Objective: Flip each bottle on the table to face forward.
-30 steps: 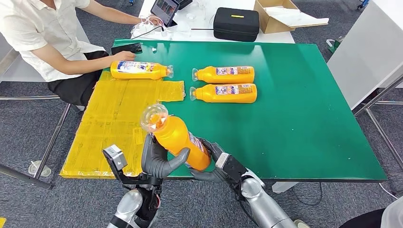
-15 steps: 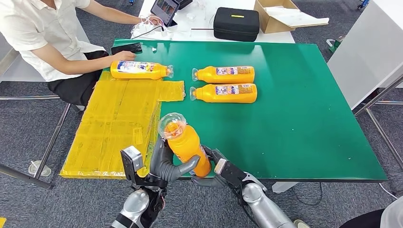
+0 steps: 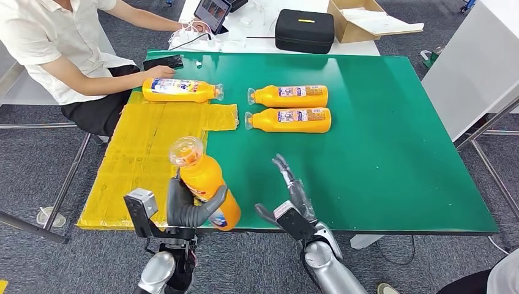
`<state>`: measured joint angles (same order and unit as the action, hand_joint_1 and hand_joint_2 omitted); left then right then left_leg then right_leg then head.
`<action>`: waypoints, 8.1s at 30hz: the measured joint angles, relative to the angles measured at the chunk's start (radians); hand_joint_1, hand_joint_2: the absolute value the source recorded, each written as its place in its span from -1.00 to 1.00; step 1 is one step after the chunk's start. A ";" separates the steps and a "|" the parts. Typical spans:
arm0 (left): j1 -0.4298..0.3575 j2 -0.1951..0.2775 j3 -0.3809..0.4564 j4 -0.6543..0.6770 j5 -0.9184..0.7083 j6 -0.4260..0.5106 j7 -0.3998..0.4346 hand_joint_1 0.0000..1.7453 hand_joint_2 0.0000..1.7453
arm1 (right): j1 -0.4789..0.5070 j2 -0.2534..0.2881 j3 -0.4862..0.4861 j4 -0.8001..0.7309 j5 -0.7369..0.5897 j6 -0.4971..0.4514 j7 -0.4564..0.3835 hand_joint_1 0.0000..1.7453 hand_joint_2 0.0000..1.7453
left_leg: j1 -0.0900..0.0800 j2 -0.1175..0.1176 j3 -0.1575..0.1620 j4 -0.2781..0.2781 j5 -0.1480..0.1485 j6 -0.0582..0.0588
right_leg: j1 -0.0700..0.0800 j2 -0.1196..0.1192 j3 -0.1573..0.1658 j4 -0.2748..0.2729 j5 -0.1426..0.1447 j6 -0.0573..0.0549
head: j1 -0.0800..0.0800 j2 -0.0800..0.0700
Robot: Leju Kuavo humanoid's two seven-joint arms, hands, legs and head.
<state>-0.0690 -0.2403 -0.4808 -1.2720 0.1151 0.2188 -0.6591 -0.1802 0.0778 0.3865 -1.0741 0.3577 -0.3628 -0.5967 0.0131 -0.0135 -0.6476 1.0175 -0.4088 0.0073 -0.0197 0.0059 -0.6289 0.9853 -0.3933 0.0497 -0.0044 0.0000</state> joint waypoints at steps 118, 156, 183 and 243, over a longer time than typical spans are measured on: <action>-0.121 0.049 -0.167 0.097 -0.426 0.025 0.250 -1.00 1.00 | -0.232 -0.154 -0.115 0.238 0.537 0.031 0.381 -1.00 1.00 | 0.001 -0.001 -0.001 0.000 0.004 -0.001 | 0.002 0.000 0.000 0.000 0.003 -0.003 | 0.000 0.000; -0.115 0.026 -0.173 0.118 -0.455 0.047 0.250 -1.00 1.00 | -0.446 -0.231 0.018 0.486 0.668 0.347 0.572 1.00 1.00 | 0.001 0.000 0.006 0.000 0.005 0.000 | 0.002 0.000 0.005 0.000 0.004 -0.002 | 0.000 0.000; -0.079 0.000 -0.135 0.154 0.098 -0.080 0.169 -1.00 1.00 | -0.323 -0.220 -0.125 0.403 0.142 0.390 0.241 1.00 1.00 | 0.002 0.004 0.013 0.000 0.000 -0.001 | 0.003 0.003 0.011 -0.001 0.004 -0.002 | 0.000 0.000; -0.071 0.007 -0.056 0.121 0.313 -0.334 0.091 -0.40 1.00 | -0.183 -0.082 0.259 0.011 -0.135 0.579 0.120 1.00 1.00 | 0.002 0.004 0.001 0.000 0.002 -0.001 | 0.002 0.003 0.000 0.000 0.003 -0.002 | 0.000 0.000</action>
<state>-0.1398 -0.2331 -0.5365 -1.1514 0.4283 -0.1154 -0.5677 -0.3630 -0.0039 0.6459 -1.0636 0.2230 0.2166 -0.4771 0.0149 -0.0100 -0.6466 1.0175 -0.4067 0.0059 -0.0174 0.0085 -0.6286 0.9855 -0.3899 0.0476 -0.0043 0.0000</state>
